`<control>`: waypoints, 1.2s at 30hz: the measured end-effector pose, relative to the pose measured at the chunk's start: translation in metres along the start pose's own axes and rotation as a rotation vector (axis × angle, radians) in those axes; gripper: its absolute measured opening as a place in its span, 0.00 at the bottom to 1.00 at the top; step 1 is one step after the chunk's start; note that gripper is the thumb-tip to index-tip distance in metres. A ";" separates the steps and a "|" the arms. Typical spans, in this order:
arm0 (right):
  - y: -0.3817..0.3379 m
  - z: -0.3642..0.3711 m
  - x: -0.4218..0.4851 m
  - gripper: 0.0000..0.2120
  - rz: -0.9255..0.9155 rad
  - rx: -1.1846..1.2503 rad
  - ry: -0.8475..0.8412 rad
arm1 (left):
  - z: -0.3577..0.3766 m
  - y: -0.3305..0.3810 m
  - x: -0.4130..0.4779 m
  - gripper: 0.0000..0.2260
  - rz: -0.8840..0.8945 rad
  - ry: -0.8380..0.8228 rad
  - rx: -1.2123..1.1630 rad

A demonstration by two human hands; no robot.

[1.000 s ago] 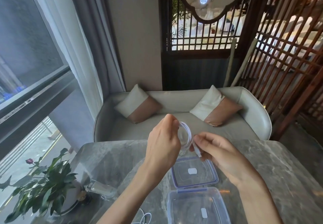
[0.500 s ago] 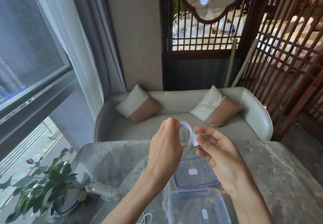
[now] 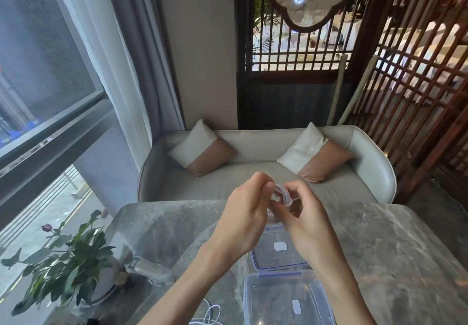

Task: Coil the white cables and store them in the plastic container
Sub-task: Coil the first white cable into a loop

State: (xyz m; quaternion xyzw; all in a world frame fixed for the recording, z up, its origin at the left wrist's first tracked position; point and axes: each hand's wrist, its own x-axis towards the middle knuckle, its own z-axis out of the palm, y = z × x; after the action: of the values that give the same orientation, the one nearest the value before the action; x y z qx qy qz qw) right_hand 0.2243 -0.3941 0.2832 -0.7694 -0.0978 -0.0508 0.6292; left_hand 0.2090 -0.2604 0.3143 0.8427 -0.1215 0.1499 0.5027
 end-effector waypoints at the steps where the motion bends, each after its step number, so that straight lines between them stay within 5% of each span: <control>1: 0.001 0.001 0.001 0.07 -0.015 -0.082 0.007 | 0.000 -0.001 0.001 0.10 -0.004 -0.012 0.009; 3: 0.000 0.000 0.004 0.07 0.000 -0.149 -0.010 | -0.001 -0.004 0.004 0.10 -0.025 -0.018 0.009; 13: -0.001 -0.018 0.002 0.20 0.223 0.409 -0.246 | -0.006 -0.012 0.010 0.08 -0.019 0.066 0.047; 17: -0.002 -0.014 0.003 0.08 0.169 0.260 -0.128 | -0.006 -0.015 0.011 0.07 -0.120 -0.011 -0.073; 25: -0.001 -0.009 0.002 0.04 0.057 -0.074 0.017 | -0.008 -0.024 0.011 0.09 -0.145 -0.015 -0.051; 31: -0.005 -0.024 0.009 0.15 0.210 0.414 -0.137 | -0.026 -0.028 0.014 0.08 -0.374 -0.098 -0.547; 36: -0.001 -0.028 0.016 0.14 0.248 0.507 -0.078 | -0.042 -0.037 0.009 0.07 -0.420 -0.116 -0.662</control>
State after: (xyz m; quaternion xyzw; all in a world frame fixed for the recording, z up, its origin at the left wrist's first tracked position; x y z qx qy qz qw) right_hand 0.2407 -0.4199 0.2931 -0.5948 -0.0366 0.0825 0.7988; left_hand 0.2249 -0.2061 0.3065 0.6486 -0.0164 -0.0516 0.7592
